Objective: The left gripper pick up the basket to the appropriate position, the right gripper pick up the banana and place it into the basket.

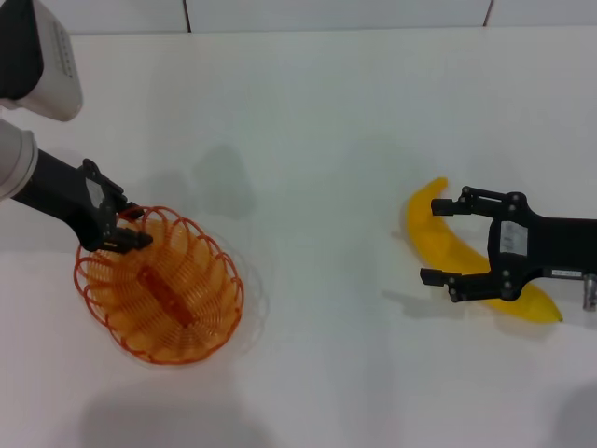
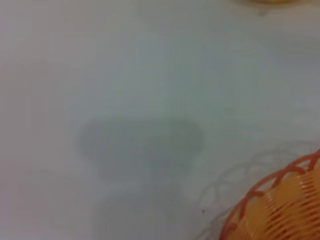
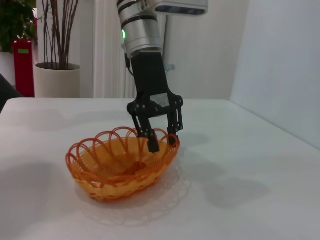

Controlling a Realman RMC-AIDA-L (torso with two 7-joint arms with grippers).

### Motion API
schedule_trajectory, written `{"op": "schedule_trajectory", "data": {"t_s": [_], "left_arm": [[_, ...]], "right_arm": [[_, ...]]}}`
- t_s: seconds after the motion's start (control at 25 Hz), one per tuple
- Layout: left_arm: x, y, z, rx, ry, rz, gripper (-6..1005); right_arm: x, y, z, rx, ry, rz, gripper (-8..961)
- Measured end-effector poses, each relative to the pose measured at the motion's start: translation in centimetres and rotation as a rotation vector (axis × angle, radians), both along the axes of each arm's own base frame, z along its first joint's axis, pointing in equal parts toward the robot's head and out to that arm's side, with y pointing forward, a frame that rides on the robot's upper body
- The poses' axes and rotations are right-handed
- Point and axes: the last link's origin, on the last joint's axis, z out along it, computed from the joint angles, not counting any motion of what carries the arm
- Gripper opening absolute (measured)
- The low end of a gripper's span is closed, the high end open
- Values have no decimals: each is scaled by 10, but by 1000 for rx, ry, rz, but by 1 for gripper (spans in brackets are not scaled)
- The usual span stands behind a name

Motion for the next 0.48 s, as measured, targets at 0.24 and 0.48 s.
{"op": "schedule_trajectory", "data": {"t_s": [0.24, 0.48], "left_arm": [[1, 0, 0, 2, 0, 2, 394], [0, 0, -1, 1, 1, 3, 157]], "right_arm": [[0, 0, 0, -1, 2, 1, 868], [0, 0, 0, -1, 3, 1, 866]]}}
